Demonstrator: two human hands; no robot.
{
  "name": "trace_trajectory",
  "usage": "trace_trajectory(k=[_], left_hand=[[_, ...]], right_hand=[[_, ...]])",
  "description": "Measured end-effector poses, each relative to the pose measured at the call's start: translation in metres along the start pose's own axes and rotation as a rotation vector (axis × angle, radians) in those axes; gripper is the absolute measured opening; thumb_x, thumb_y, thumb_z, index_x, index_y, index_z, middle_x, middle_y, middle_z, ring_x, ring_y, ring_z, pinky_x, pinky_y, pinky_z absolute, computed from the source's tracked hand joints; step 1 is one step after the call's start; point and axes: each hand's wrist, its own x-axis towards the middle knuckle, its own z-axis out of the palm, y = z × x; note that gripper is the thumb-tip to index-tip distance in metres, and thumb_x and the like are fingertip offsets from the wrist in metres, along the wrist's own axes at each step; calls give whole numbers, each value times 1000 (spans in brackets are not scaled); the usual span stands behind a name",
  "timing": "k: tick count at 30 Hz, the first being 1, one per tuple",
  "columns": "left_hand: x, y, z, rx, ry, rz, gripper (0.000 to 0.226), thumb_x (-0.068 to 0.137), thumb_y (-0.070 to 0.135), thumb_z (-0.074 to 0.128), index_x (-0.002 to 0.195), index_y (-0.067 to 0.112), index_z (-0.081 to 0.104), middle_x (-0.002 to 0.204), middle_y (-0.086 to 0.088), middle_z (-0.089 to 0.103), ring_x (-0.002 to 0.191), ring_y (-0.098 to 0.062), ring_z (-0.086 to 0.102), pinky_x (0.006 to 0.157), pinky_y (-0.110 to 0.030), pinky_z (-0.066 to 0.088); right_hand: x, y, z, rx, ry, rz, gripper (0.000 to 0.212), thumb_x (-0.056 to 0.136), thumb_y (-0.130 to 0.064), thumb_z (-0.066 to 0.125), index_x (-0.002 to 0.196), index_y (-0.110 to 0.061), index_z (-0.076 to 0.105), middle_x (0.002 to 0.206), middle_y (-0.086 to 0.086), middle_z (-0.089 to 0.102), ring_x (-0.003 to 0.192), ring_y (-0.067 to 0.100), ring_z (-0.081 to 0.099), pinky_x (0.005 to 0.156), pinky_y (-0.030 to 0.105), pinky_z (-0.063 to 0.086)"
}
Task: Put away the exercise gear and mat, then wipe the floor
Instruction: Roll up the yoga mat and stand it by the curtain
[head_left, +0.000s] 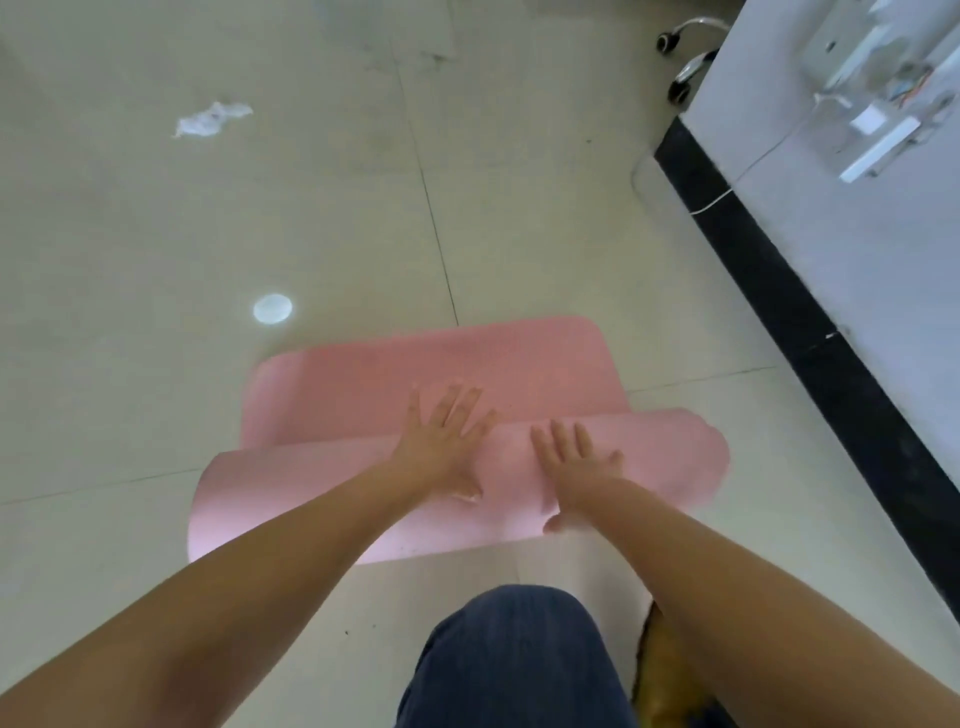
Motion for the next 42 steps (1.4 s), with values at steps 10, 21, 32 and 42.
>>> trace_trajectory(k=[10, 21, 32, 42], left_hand=[[15, 29, -15, 209, 110, 114, 66, 96, 25, 40, 150, 13, 4, 152, -22, 15, 137, -38, 23, 111, -62, 8], [61, 15, -7, 53, 35, -19, 113, 78, 63, 58, 149, 12, -14, 157, -20, -4, 145, -38, -1, 106, -68, -6], [64, -24, -26, 181, 490, -84, 90, 68, 53, 74, 142, 14, 41, 144, -19, 43, 135, -31, 41, 100, -69, 27], [98, -51, -31, -4, 110, -189, 117, 77, 62, 61, 145, 25, -26, 154, -10, -29, 144, -32, -20, 106, -70, 4]], right_hand=[[76, 25, -64, -140, -100, -188, 129, 69, -53, 77, 148, -21, -20, 160, 9, -9, 146, 33, 0, 115, 58, 13], [91, 54, -107, -64, 158, -272, 102, 82, -56, 61, 151, -25, -6, 160, 4, -9, 148, 24, -1, 114, 56, 8], [115, 49, -78, 47, 624, -274, 86, 79, -64, -1, 148, -22, 28, 153, 1, 32, 140, 21, 30, 114, 46, 15], [148, 67, -98, 481, 887, -49, 56, 99, -37, 33, 150, -19, 20, 158, 3, 17, 146, 19, 12, 116, 45, -3]])
